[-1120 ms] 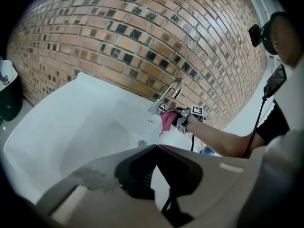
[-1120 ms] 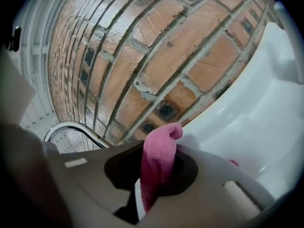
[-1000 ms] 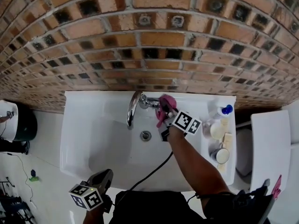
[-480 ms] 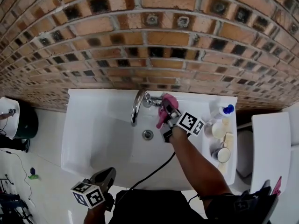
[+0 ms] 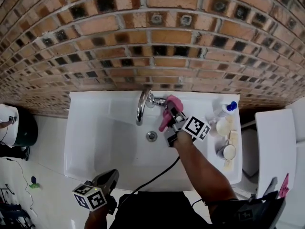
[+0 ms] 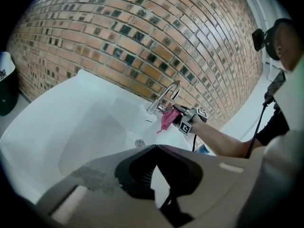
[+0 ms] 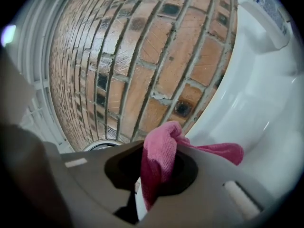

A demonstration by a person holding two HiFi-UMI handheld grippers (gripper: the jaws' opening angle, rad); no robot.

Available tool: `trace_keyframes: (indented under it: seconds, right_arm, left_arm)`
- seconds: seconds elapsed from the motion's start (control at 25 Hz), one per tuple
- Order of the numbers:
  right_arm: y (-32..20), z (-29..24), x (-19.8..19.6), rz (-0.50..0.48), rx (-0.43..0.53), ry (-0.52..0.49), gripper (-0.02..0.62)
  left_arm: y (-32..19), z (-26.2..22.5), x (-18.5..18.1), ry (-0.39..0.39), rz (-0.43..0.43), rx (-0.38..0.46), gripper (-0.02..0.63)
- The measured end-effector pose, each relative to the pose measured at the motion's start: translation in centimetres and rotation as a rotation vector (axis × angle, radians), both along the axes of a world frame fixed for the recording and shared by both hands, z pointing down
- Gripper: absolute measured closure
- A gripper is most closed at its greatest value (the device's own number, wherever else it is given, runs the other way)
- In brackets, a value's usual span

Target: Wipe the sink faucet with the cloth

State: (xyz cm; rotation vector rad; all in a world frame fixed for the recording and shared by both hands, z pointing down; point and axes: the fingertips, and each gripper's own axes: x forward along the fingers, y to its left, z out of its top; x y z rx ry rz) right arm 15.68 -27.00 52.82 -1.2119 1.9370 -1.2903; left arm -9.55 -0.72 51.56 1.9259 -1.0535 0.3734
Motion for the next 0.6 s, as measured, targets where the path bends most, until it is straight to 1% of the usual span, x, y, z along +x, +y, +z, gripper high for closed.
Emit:
trace_keyframes:
  seconds: [0.24, 0.36, 0.4, 0.48, 0.52, 0.6]
  right_arm:
    - [1.6, -1.5, -0.5, 0.030, 0.023, -0.015, 0.549]
    - [2.6, -1.8, -0.8, 0.027, 0.027, 0.020, 0.549]
    - [2.9, -2.5, -1.4, 0.011, 0.051, -0.004, 0.549]
    - [3.8, -4.3, -3.1, -0.022, 0.104, -0.095, 0.549]
    - [4.4, -4.6, -3.6, -0.030, 0.111, -0.106, 0.549]
    - [5.7, -3.7, -4.0, -0.030, 0.069, -0.038, 0.549]
  left_arm:
    - [-0.7, -0.2, -1.5, 0.001, 0.033, 0.014, 0.601]
    - [-1.1, -0.1, -1.8, 0.008, 0.059, 0.015, 0.601]
    - [-1.2, -0.1, -1.8, 0.011, 0.071, 0.016, 0.602]
    - [-1.4, 0.1, -1.9, 0.016, 0.093, 0.017, 0.601]
    - [-1.6, 0.1, -1.9, 0.019, 0.102, 0.018, 0.602]
    - [-1.8, 0.1, -2.0, 0.022, 0.115, 0.018, 0.601]
